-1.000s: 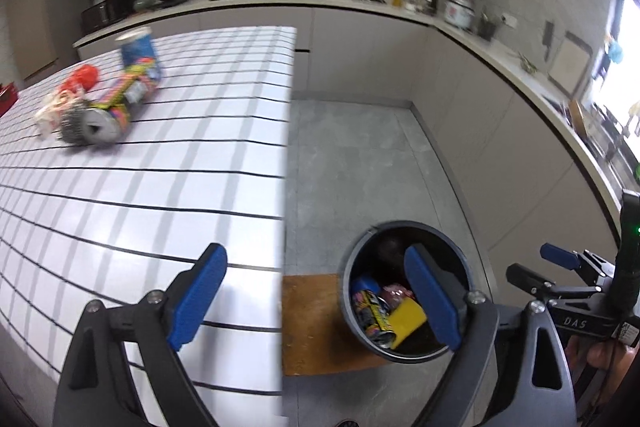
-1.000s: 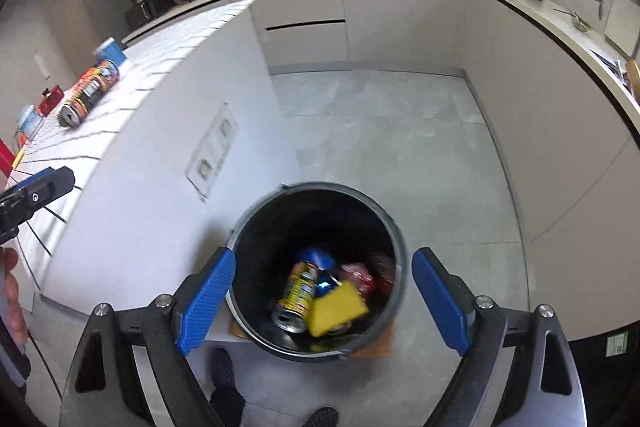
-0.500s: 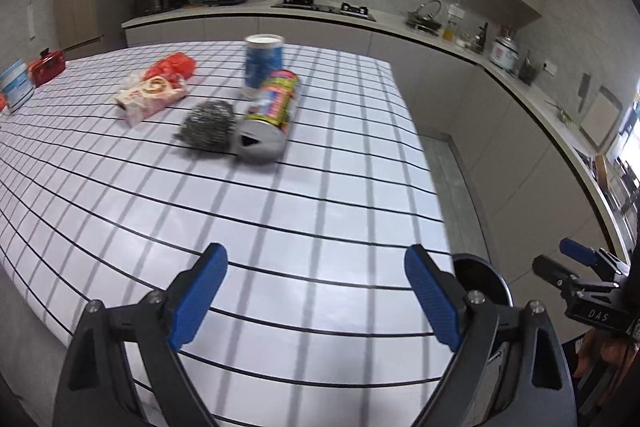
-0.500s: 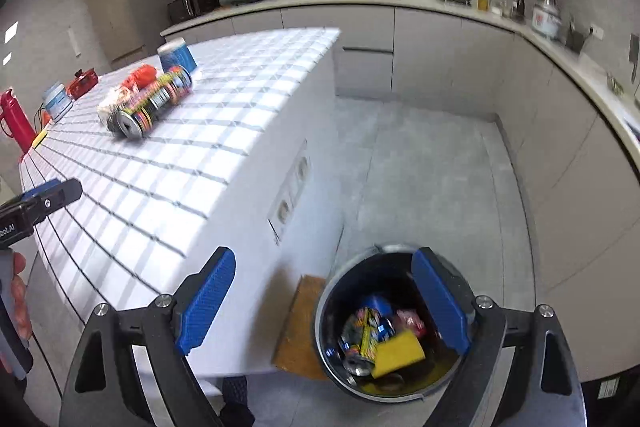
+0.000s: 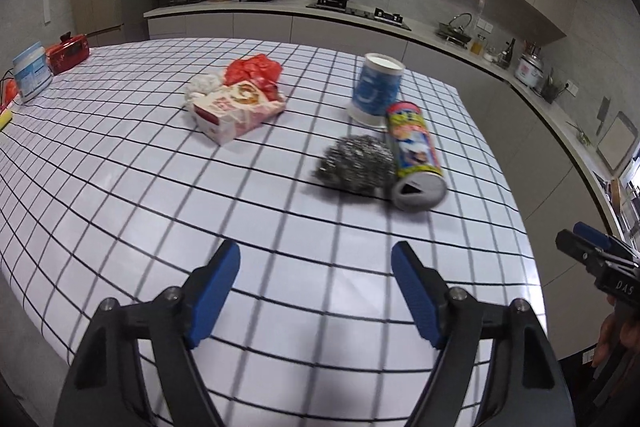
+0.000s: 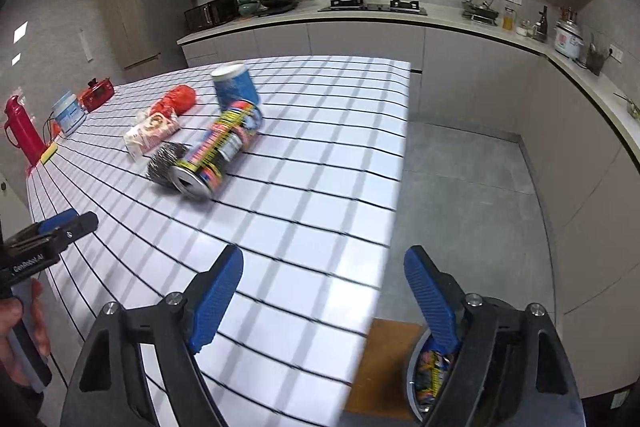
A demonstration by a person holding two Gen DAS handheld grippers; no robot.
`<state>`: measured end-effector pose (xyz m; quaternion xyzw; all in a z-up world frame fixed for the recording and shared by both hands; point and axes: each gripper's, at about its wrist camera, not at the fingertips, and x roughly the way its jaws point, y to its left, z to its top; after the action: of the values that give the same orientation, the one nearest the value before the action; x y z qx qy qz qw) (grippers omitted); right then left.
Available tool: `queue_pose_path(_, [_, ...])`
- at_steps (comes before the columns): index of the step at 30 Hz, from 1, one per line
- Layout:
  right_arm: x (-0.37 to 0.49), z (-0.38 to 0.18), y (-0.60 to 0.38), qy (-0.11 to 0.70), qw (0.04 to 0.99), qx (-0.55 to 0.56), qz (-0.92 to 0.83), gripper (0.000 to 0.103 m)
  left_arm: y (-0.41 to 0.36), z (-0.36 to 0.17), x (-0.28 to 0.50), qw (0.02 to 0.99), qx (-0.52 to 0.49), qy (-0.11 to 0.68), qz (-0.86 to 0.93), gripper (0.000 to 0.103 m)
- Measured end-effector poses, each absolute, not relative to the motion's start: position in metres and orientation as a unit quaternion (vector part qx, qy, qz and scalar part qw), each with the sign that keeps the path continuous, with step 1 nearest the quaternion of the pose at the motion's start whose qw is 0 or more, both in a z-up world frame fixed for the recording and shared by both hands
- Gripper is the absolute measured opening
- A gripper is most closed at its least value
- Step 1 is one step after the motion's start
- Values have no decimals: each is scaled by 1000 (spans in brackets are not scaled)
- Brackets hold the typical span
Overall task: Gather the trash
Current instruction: 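Grasp the printed milk carton with the left tool while the right tool grasps the second can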
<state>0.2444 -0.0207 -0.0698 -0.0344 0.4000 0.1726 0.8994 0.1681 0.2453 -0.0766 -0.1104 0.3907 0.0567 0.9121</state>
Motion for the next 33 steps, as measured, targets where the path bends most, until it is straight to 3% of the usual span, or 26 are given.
queue_pose_path(7, [264, -71, 32, 406, 897, -26, 170, 73, 288, -85, 193, 909, -111, 399, 41, 78])
queue_pose_path(22, [309, -64, 100, 407, 902, 2, 144, 72, 353, -93, 274, 911, -75, 405, 21, 78])
queue_pose_path(33, [342, -76, 124, 422, 897, 5, 128, 72, 348, -105, 300, 901, -72, 427, -35, 78])
